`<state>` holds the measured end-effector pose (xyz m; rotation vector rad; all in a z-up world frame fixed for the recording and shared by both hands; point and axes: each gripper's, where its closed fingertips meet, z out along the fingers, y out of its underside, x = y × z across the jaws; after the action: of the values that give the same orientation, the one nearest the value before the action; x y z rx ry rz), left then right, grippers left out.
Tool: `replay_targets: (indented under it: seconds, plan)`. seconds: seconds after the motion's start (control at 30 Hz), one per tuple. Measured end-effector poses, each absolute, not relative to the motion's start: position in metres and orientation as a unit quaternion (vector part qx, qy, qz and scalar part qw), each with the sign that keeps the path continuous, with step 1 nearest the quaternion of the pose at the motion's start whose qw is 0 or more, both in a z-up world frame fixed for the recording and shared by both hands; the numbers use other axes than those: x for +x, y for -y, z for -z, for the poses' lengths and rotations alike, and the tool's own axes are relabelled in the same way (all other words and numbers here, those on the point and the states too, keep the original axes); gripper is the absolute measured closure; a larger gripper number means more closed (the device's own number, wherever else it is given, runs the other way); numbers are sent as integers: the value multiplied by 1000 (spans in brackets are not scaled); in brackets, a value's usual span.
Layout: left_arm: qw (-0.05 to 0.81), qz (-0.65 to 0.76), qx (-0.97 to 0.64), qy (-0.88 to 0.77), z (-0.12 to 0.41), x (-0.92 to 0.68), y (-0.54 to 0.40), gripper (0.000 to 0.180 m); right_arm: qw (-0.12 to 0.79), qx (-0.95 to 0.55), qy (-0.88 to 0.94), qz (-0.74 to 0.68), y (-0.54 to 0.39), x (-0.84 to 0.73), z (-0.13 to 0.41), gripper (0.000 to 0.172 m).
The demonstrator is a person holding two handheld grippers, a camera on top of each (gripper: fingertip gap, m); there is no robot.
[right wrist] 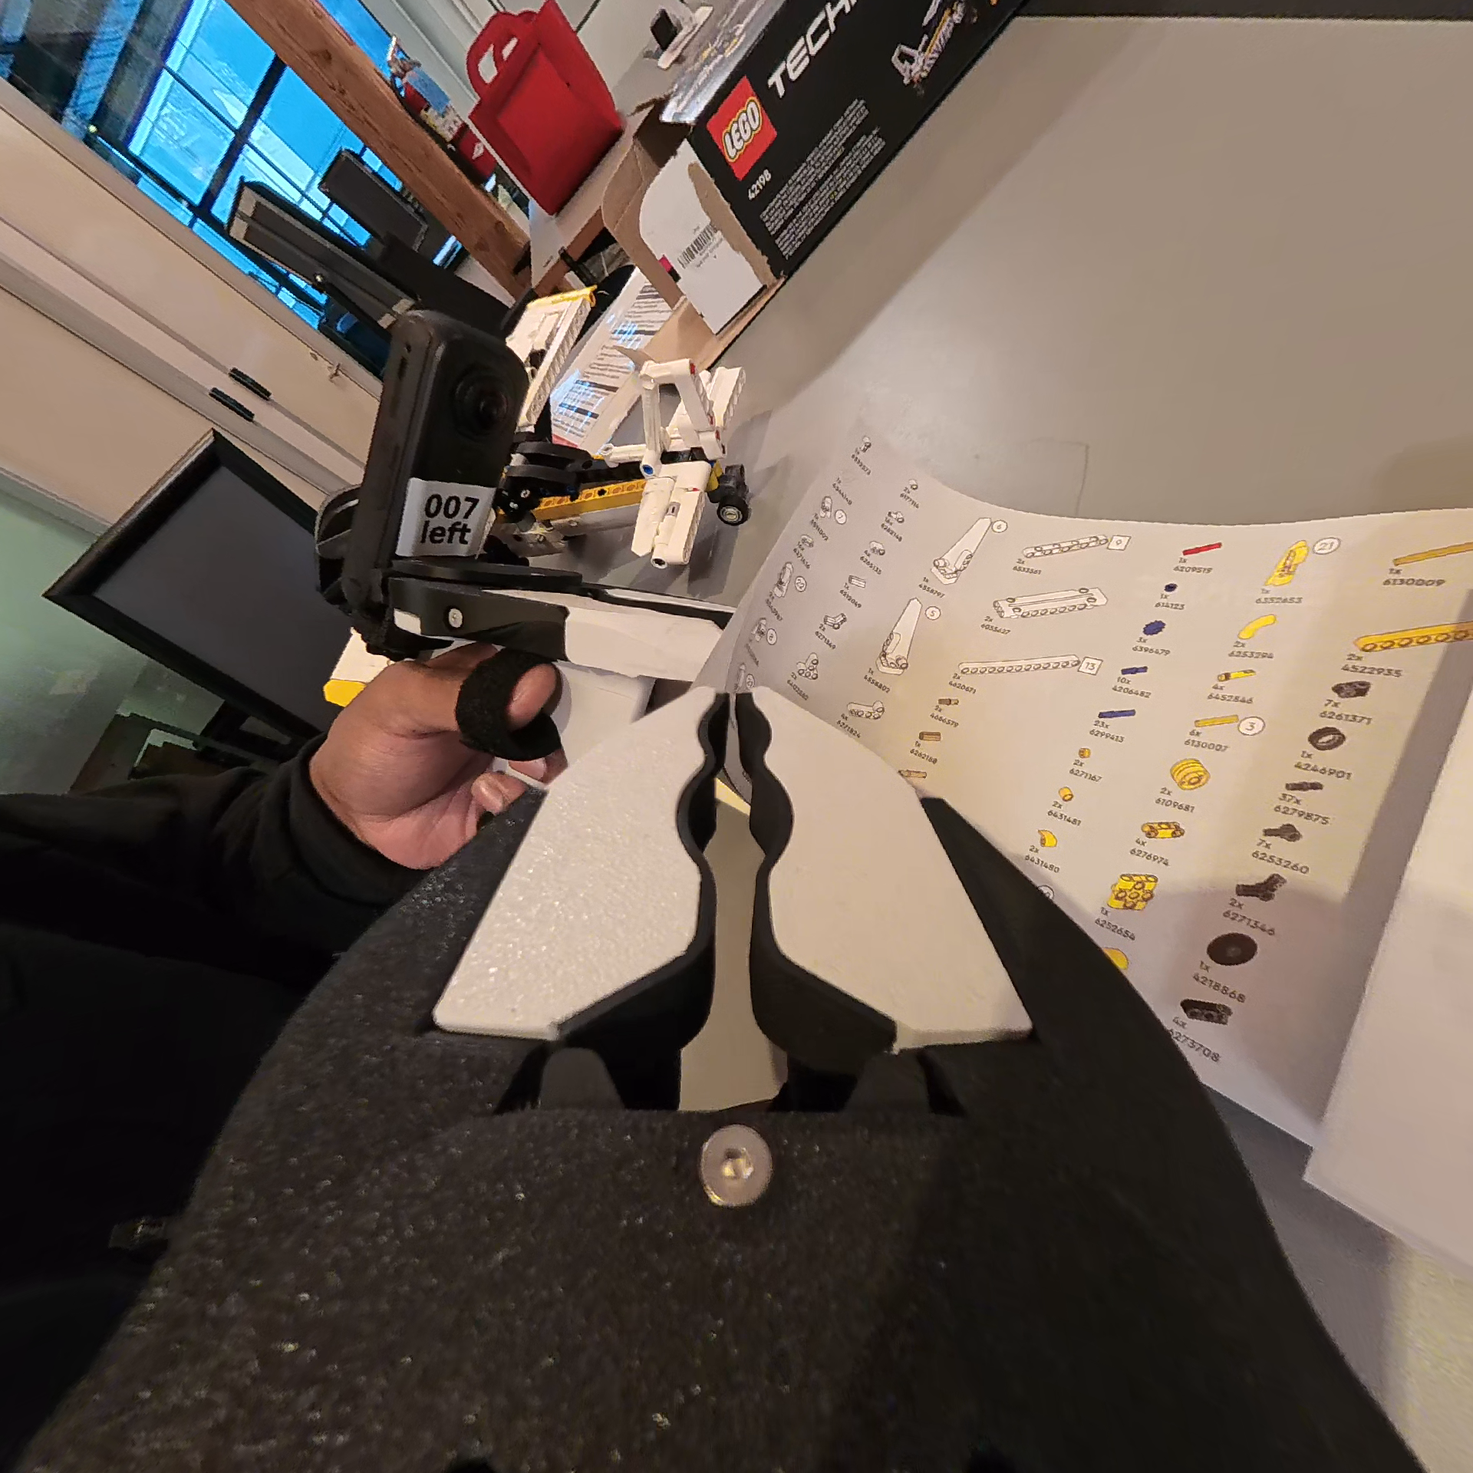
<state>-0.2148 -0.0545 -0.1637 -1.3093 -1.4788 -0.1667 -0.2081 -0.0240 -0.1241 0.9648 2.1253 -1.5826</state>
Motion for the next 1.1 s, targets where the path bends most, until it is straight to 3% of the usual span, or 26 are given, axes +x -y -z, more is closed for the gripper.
replay_targets:
  seconds: [1.1]
  plan:
    - [552, 70, -548, 625, 162, -216, 56, 128, 152, 373, -713, 574, 0, -220, 110, 172]
